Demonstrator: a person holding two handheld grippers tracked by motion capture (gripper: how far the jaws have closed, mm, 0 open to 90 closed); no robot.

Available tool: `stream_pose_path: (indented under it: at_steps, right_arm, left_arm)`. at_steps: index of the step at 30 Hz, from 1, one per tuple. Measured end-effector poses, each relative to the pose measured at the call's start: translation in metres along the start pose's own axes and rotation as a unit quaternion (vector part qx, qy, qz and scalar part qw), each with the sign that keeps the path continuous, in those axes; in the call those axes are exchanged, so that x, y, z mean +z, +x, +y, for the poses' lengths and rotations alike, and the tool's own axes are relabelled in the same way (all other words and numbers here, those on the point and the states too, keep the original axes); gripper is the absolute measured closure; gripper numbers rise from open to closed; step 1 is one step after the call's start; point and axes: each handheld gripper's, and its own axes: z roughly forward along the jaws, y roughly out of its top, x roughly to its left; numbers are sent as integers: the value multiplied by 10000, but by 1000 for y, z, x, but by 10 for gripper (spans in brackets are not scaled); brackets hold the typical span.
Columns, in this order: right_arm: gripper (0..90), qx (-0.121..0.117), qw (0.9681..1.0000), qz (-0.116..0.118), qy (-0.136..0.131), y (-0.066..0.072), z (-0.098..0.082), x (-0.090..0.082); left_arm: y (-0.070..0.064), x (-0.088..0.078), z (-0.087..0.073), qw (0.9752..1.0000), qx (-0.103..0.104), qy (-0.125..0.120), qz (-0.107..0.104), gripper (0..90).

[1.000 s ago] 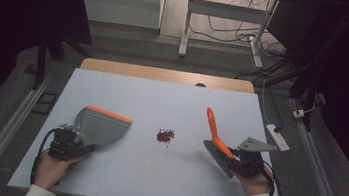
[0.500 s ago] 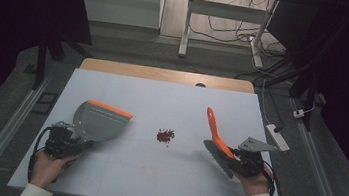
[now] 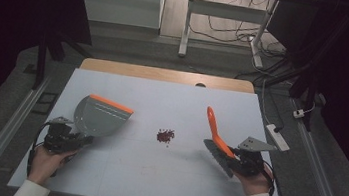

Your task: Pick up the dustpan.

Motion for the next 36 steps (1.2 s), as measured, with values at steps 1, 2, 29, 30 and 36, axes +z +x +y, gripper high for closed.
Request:
stream_pose_path:
  at_steps: [1, 2, 29, 30, 36]
  right_arm:
    - [699, 1, 10000, -4, -12, 0, 0, 0]
    - [699, 4, 10000, -2, -24, 0, 1, 0]
    - [699, -28, 10000, -76, -35, 4, 2, 0]
    - [699, -25, 9999, -85, -46, 3, 2, 0]
    - [699, -22, 9999, -112, -61, 3, 2, 0]
  left_arm:
    - [1, 1, 1, 10000, 28, -20, -13, 621]
    - [2, 2, 3, 10000, 55, -29, -37, 621]
    - [-3, -10, 16, 9918, 1133, -281, -521, 622]
    - [-3, -11, 16, 9913, 1157, -280, -562, 621]
    - [-3, -12, 16, 9881, 1343, -225, -721, 622]
